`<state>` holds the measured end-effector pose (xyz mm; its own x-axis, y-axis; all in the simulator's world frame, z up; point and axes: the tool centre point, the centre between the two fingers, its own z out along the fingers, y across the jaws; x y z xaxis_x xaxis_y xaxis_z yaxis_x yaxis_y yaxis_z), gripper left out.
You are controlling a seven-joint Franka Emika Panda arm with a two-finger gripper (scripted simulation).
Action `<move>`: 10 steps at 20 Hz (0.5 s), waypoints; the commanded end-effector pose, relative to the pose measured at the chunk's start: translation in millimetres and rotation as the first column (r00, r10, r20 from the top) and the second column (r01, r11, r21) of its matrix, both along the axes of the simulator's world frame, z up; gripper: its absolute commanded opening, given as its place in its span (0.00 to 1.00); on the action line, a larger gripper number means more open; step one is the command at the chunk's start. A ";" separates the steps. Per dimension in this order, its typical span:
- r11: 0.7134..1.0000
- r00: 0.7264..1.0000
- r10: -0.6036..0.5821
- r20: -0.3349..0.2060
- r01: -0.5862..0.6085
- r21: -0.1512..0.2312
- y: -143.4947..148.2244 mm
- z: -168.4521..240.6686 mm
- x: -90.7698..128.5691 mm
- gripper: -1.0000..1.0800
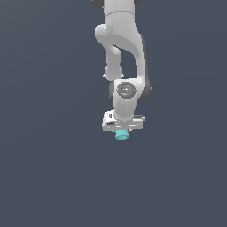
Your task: Pick up the object and move it to a goal position.
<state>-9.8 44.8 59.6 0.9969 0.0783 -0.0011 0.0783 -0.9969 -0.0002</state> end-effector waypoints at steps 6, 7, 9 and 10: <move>1.000 1.000 -0.001 0.001 0.001 0.000 -27.4 41.2 -18.9 0.00; 1.000 1.000 -0.001 0.001 0.001 0.000 -32.3 48.6 -22.4 0.00; 1.000 1.000 -0.001 0.001 0.001 0.000 -43.0 64.9 -29.9 0.00; 1.000 1.000 -0.001 0.001 0.001 0.000 -48.6 73.3 -33.7 0.00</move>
